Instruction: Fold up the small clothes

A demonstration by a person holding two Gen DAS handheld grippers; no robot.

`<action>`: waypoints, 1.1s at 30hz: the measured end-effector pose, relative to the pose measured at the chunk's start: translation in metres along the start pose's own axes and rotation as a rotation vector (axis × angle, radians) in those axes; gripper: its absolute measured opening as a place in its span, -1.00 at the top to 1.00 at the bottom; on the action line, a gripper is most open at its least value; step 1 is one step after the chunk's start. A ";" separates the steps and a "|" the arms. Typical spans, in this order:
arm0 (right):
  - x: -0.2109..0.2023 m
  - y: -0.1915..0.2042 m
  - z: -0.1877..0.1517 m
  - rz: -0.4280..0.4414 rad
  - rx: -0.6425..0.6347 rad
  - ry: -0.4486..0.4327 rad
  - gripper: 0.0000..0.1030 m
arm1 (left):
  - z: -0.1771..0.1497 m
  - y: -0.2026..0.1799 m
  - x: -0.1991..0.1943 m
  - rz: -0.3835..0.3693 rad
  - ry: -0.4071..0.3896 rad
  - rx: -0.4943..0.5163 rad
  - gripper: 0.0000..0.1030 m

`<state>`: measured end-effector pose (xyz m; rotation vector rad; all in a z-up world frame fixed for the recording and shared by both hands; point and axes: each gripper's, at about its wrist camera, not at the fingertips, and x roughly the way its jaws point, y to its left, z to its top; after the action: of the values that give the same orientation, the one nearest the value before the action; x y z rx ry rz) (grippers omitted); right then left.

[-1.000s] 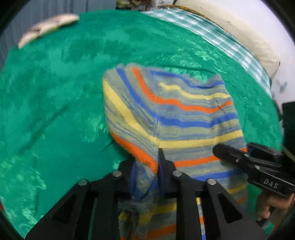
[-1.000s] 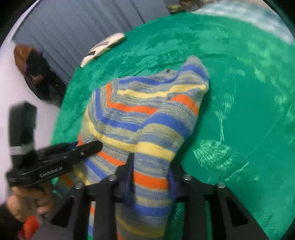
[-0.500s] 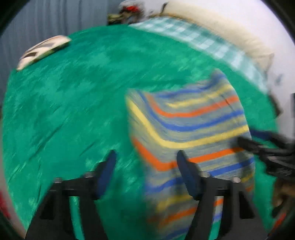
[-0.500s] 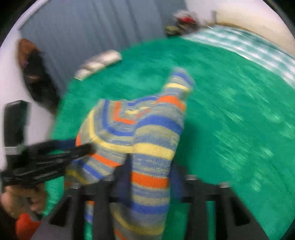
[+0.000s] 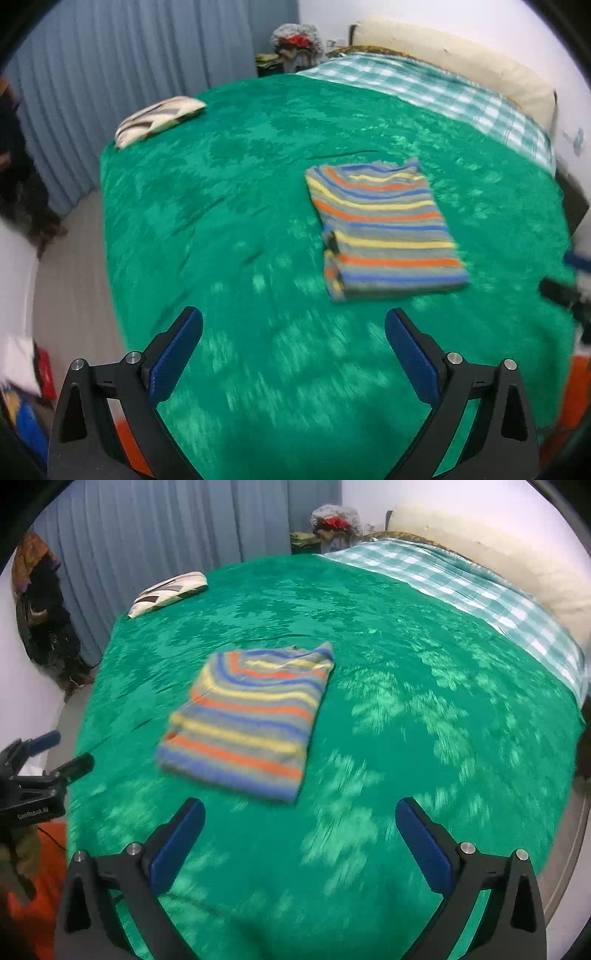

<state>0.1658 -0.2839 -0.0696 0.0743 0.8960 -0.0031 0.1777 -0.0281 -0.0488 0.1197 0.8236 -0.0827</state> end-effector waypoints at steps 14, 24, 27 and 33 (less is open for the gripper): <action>-0.120 0.049 -0.074 -0.072 0.046 0.029 -0.98 | -0.049 -0.030 -0.113 0.038 -0.032 0.050 -0.94; -0.146 0.076 -0.074 -0.131 -0.027 -0.033 -0.98 | -0.051 -0.027 -0.125 0.064 -0.030 0.021 -0.99; -0.150 0.081 -0.074 -0.139 -0.038 -0.047 -0.98 | -0.051 -0.028 -0.128 0.065 -0.023 0.015 -0.99; -0.152 0.083 -0.073 -0.158 -0.056 -0.054 -0.98 | -0.049 -0.034 -0.129 0.047 -0.009 0.019 -0.99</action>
<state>0.0167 -0.2009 0.0095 -0.0491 0.8450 -0.1263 0.0502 -0.0512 0.0106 0.1559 0.8104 -0.0472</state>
